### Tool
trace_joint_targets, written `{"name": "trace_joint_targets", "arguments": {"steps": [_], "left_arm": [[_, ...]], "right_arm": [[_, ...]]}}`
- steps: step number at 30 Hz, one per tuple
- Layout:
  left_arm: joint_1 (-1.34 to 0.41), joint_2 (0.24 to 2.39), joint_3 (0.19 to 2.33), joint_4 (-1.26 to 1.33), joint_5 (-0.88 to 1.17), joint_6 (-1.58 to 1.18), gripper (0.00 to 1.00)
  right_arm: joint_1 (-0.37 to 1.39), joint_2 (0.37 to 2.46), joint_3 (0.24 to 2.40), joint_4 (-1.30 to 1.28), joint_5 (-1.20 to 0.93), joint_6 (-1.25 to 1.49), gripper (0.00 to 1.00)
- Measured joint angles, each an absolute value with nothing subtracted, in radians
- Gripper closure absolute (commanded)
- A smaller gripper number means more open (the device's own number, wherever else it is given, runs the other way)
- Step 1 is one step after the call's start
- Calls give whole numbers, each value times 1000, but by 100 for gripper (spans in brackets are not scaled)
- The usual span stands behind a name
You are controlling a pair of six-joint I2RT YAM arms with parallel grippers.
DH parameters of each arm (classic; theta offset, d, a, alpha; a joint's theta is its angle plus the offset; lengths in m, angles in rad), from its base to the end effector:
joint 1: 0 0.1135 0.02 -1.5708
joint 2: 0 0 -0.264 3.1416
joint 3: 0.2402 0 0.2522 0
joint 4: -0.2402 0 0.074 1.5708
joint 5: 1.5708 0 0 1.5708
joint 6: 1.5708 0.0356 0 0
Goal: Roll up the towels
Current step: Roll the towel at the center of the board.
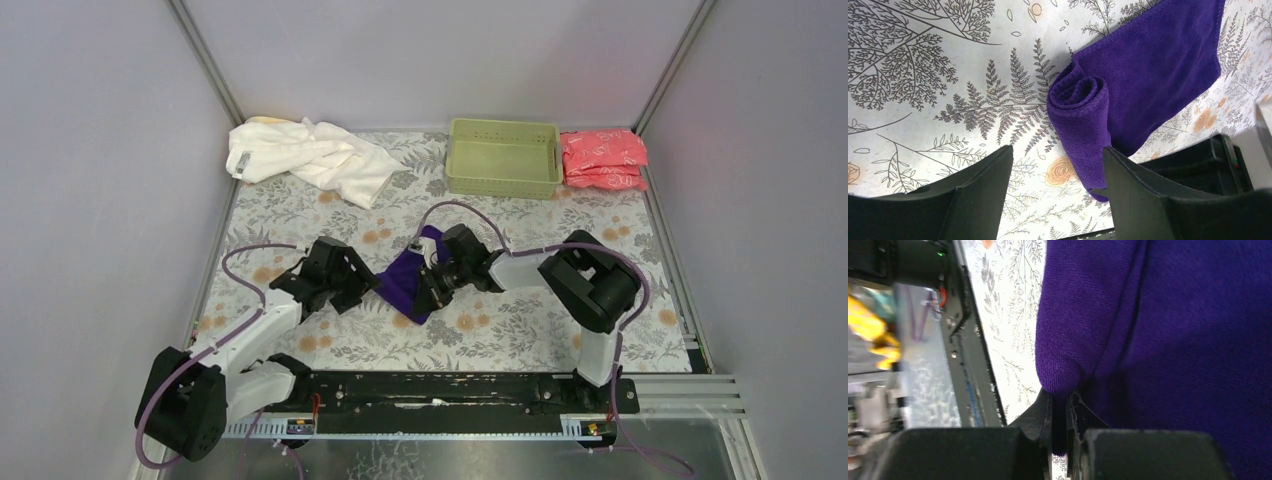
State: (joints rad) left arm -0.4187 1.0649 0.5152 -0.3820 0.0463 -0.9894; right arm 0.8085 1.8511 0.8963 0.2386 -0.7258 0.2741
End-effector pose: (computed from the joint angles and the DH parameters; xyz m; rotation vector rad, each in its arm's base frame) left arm 0.1799 -0.0819 0.1797 -0.7177 2.5177 -0.6069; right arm 0.2311 0.2763 0.1359 -1.0440 2.2267 1.3572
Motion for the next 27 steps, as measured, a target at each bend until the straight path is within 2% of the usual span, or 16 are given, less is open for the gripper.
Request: {"name": "trace_joint_targets", "arguments": {"steps": [7,10,14,20,27], "left_arm": [[-419,1122,529,-374,73,-991,34],[-419,1179,554,-361,82,-990,34],[-420,1243,588,-329,89,-989,34],[-424,1299,597,-286,90,-989,36],[-426,1368,596,-237,94,-990,39]], "right_arm": [[696,1999,804,609,-993,610,97],[663,2065,772,781,-1059,763,97],[646,2115,765,885,-1099,870,96],[645,2113,799,781,-1102,834,93],[646,2021,855,466,-1019,646,65]]}}
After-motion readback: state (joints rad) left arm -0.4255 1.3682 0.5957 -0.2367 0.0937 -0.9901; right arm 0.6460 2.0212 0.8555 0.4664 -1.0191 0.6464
